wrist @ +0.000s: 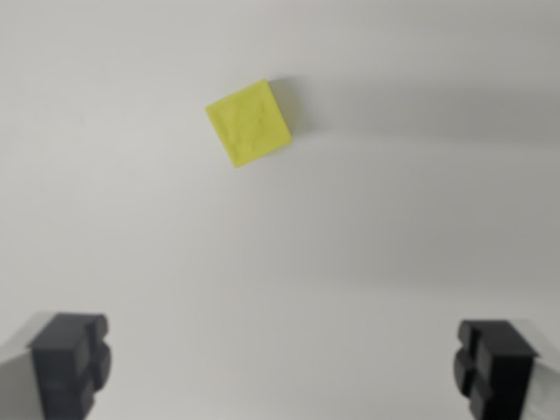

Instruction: Pick yellow cube

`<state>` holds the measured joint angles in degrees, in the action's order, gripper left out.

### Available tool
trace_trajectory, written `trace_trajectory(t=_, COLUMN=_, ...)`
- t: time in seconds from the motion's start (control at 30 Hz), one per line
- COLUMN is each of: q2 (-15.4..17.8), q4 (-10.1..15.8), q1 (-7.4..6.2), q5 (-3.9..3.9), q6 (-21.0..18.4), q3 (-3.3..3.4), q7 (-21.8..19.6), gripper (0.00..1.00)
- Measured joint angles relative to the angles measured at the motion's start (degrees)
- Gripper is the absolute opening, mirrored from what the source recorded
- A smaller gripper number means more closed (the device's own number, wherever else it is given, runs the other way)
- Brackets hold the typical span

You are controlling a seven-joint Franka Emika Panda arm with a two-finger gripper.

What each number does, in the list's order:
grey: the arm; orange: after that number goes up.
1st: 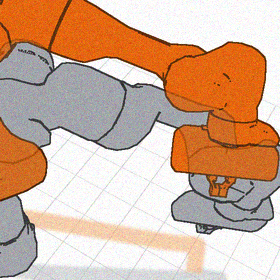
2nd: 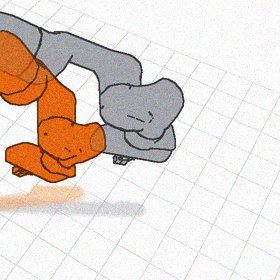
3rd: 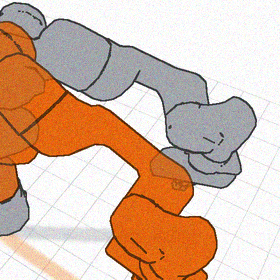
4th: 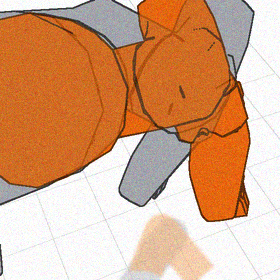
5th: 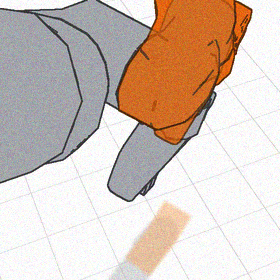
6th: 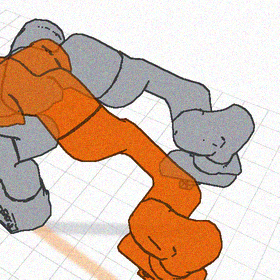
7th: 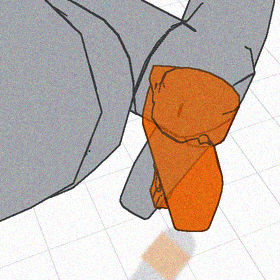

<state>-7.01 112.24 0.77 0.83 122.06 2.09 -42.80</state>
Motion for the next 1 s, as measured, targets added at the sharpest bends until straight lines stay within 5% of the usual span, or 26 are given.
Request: trace_trajectory(t=1.0, q2=-6.8, q4=2.3, q1=-0.58, q5=-0.72, q6=8.3, q3=-0.01, q7=8.1, gripper=1.0)
